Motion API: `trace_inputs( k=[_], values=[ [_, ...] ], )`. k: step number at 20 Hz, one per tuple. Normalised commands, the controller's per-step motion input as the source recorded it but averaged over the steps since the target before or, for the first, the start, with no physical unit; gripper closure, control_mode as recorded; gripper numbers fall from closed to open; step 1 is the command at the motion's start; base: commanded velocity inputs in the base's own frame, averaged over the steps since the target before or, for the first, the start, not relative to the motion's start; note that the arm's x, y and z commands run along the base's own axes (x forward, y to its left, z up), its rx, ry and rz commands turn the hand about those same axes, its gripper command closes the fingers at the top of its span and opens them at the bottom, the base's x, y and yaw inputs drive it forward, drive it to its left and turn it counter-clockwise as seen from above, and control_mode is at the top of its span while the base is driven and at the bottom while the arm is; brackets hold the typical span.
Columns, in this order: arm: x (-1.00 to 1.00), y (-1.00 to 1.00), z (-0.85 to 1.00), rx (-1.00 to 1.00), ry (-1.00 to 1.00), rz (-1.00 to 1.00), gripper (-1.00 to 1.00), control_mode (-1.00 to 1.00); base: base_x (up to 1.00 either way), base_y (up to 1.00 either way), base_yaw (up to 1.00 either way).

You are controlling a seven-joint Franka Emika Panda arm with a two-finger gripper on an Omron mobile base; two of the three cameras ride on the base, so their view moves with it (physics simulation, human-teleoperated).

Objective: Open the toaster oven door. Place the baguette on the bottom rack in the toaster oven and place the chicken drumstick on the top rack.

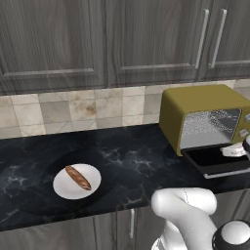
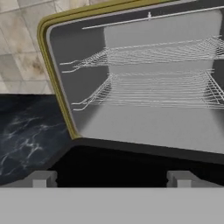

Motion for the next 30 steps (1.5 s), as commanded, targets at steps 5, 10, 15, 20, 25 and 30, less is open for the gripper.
trace_inputs(
  k=[5, 10, 15, 20, 25, 30],
  values=[
    [0.10, 0.00, 0.15, -0.01, 0.00, 0.18, -1.00, -1.00, 0.00, 0.00, 0.00],
    [0.05, -0.06, 0.08, 0.00, -0.03, 0.20, -1.00, -1.00, 0.00, 0.00, 0.00],
    [0.05, 0.02, 0.02, 0.00, -0.16, 0.00, -1.00, -1.00, 0.00, 0.00, 0.00],
    [0.08, 0.01, 0.02, 0.00, -0.06, 0.00, -1.00, -1.00, 0.00, 0.00, 0.00],
    [0.20, 0.13, 0.15, 0.00, 0.00, 0.00, -1.00, -1.00, 0.00, 0.00, 0.00],
    [0.21, 0.04, 0.07, 0.00, 0.00, 0.01, -1.00, -1.00, 0.00, 0.00, 0.00]
  ],
)
